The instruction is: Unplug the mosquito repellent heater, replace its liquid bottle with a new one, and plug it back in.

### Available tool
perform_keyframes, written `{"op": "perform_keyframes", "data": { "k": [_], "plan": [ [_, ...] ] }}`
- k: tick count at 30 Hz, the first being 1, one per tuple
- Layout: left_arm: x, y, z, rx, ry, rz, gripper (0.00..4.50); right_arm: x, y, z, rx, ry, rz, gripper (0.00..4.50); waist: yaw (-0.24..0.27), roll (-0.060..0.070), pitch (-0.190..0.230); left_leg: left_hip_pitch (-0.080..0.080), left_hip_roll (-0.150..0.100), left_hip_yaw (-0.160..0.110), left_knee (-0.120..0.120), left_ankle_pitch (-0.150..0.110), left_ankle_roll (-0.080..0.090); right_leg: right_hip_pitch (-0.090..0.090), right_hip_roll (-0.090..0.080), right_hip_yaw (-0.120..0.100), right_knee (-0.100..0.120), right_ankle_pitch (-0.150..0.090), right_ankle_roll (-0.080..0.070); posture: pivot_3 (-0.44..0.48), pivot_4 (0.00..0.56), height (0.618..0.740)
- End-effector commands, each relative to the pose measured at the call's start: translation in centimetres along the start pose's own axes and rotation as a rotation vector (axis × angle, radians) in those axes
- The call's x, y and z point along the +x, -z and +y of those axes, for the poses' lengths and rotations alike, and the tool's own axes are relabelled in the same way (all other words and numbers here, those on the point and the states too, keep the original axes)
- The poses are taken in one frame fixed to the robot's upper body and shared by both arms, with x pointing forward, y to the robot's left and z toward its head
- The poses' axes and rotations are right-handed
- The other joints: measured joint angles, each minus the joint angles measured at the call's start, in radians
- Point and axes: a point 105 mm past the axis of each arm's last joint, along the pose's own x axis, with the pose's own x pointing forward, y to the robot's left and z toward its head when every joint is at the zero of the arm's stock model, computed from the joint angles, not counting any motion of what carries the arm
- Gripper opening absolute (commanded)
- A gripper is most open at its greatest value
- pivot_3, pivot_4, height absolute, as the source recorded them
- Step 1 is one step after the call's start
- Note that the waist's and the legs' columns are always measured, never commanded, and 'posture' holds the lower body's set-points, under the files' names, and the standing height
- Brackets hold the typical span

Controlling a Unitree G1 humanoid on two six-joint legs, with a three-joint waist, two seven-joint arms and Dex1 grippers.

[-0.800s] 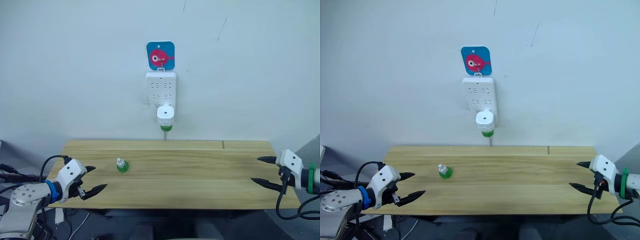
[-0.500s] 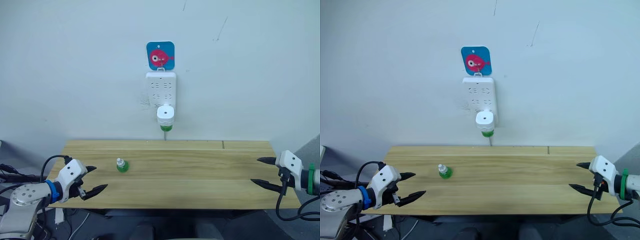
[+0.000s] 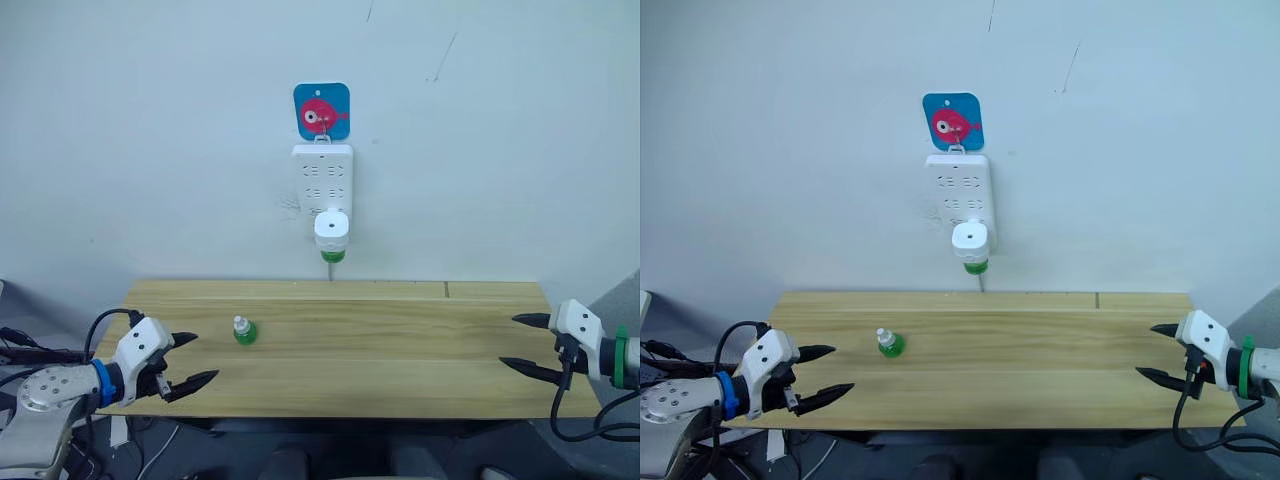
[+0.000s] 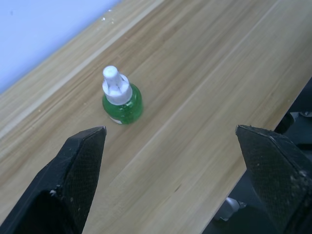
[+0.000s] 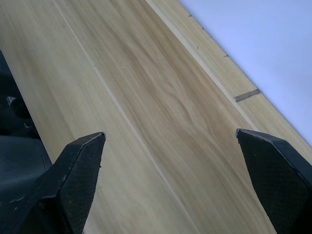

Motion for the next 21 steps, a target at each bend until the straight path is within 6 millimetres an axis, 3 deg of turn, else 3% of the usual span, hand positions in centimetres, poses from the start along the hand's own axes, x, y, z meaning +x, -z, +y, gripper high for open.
{"op": "perform_keyframes", "data": {
  "k": [1,8,16,21],
  "plan": [
    [-1.0,-1.2,0.8,0.003,-0.009,-0.043,4.50,-0.2,-0.8,-0.2,-0.029,0.011,-0.018,4.49,0.000,0.000,0.000,0.000,0.000,0.000,0.000,0.000,0.000,0.000,0.000,0.000,0.000,0.000,0.000,0.066,0.065,0.734],
    [-1.3,-1.2,1.4,0.004,-0.074,-0.009,4.50,-0.1,-0.6,-0.1,-0.023,0.016,-0.019,4.49,0.000,0.000,0.000,0.000,0.000,0.000,0.000,0.000,0.000,0.000,0.000,0.000,0.000,0.000,0.000,0.069,0.070,0.734],
    [-1.9,-3.8,1.5,-0.057,-0.123,-0.089,4.50,0.7,-1.8,1.3,-0.015,0.026,-0.081,4.49,0.001,0.000,0.003,0.000,0.001,-0.001,0.000,0.000,0.000,0.000,0.000,0.000,0.000,0.000,0.000,0.075,0.083,0.734],
    [-2.2,-4.7,1.5,-0.090,-0.134,-0.104,4.50,0.1,-6.5,1.6,-0.048,0.089,-0.223,4.49,-0.001,0.004,0.010,0.000,0.001,0.000,0.000,0.000,0.000,0.000,0.001,0.000,0.000,0.000,0.000,0.023,0.092,0.734]
  ]
}}
